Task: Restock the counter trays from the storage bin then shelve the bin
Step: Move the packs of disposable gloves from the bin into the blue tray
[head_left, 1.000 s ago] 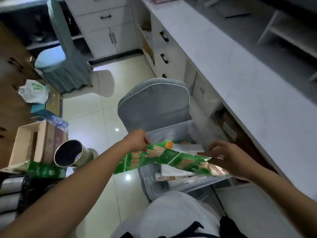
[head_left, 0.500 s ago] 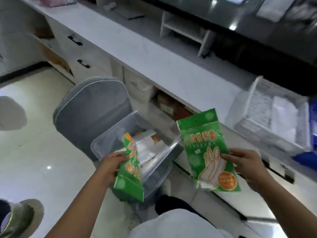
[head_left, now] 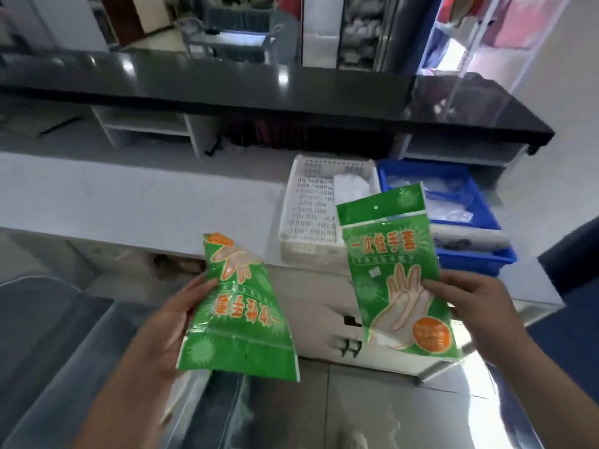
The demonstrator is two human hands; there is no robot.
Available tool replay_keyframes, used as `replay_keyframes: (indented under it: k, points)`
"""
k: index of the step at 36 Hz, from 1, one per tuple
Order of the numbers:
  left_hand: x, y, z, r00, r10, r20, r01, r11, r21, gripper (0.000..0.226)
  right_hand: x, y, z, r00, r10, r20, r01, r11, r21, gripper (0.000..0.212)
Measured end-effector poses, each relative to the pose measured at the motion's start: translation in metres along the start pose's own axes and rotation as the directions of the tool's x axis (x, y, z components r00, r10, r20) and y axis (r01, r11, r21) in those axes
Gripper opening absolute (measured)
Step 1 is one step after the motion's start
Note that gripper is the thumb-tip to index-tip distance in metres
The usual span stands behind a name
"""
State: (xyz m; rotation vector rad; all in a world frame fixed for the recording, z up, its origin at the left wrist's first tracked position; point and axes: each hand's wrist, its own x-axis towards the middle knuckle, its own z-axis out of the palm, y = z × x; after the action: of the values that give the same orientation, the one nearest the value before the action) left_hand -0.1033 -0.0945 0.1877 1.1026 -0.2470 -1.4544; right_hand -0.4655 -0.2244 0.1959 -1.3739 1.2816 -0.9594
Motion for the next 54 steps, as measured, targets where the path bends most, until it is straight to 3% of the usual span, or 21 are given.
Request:
replay_keyframes:
  k: [5, 13, 18, 23, 26, 30, 33, 36, 46, 54]
  points:
    - [0.042, 0.005, 0.099, 0.996, 0.004, 0.088, -0.007, 0.999, 0.044, 0.033, 0.037, 0.004, -0.086, 0.997, -0.059, -0.053, 0.06, 0.998, 0.018, 0.018]
    - [0.109, -0.001, 0.2, 0.982, -0.058, 0.181, 0.036, 0.992, 0.124, 0.046, 0.087, 0.019, -0.199, 0.986, -0.069, -0.153, 0.073, 0.997, 0.017, 0.045]
    - [0.144, 0.0, 0.234, 0.979, -0.126, 0.163, 0.088, 0.971, 0.221, 0.035, 0.116, 0.006, -0.235, 0.994, -0.112, -0.011, 0.108, 0.98, -0.165, 0.062]
    - [0.187, 0.016, 0.267, 0.976, -0.154, 0.156, 0.06, 0.871, 0.487, 0.04, 0.147, -0.025, -0.23, 0.951, -0.148, 0.273, 0.227, 0.931, -0.285, 0.046]
    - [0.213, 0.023, 0.291, 0.942, -0.237, 0.237, 0.011, 0.729, 0.684, 0.035, 0.168, -0.047, -0.21, 0.894, -0.196, 0.402, 0.358, 0.853, -0.379, 0.015]
    - [0.245, 0.029, 0.329, 0.866, -0.382, 0.322, -0.047, 0.58, 0.813, 0.032, 0.194, -0.078, -0.187, 0.788, -0.203, 0.581, 0.547, 0.663, -0.511, 0.015]
    - [0.266, 0.036, 0.358, 0.79, -0.48, 0.382, -0.101, 0.512, 0.853, 0.029, 0.215, -0.099, -0.165, 0.698, -0.25, 0.671, 0.7, 0.433, -0.567, 0.018]
    - [0.284, 0.042, 0.381, 0.72, -0.543, 0.431, -0.172, 0.463, 0.87, 0.022, 0.235, -0.112, -0.15, 0.694, -0.202, 0.691, 0.715, 0.305, -0.629, 0.018]
    - [0.331, 0.049, 0.406, 0.646, -0.473, 0.598, -0.418, 0.436, 0.797, 0.018, 0.288, -0.104, -0.136, 0.786, -0.14, 0.602, 0.607, 0.362, -0.708, 0.019]
    - [0.338, 0.054, 0.413, 0.647, -0.485, 0.588, -0.47, 0.354, 0.809, 0.013, 0.308, -0.084, -0.139, 0.755, -0.275, 0.595, 0.655, 0.351, -0.669, 0.014]
